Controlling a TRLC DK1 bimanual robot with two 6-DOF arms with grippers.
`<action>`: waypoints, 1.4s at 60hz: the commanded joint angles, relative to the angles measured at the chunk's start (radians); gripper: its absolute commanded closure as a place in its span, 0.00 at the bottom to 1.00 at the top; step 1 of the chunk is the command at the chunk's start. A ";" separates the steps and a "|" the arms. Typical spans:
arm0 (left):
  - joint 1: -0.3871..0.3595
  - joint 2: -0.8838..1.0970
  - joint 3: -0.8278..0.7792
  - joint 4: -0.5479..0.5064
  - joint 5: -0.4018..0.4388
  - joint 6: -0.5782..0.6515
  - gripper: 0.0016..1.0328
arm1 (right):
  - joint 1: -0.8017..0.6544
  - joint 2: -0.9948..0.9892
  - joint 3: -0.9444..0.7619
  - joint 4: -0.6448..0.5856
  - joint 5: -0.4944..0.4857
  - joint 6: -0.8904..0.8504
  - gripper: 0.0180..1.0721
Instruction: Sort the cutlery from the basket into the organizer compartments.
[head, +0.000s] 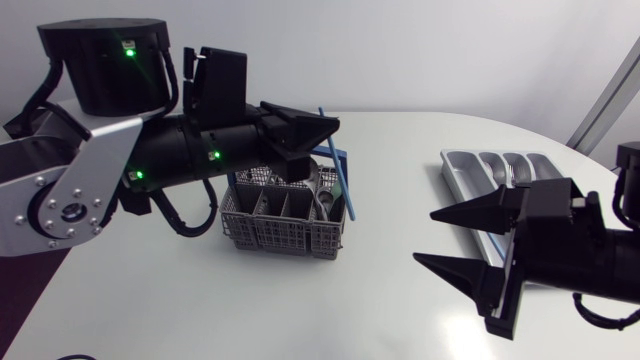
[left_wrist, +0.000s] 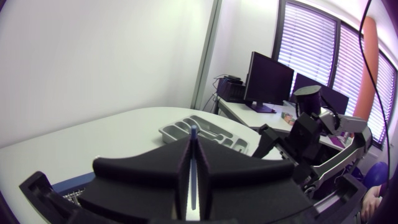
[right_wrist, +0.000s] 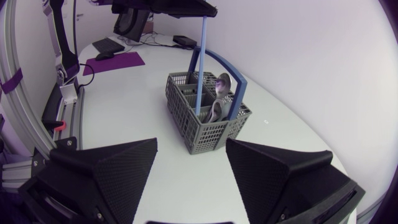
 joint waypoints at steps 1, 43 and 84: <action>-0.007 0.014 0.043 -0.009 0.038 -0.032 0.97 | 0.037 0.053 0.025 0.044 0.000 0.074 0.24; -0.042 0.051 0.057 -0.024 0.139 -0.052 0.97 | 0.159 0.357 0.179 0.198 0.009 0.207 0.53; -0.043 0.060 0.049 -0.018 0.145 -0.058 0.97 | 0.208 0.409 0.199 0.196 0.023 0.220 0.92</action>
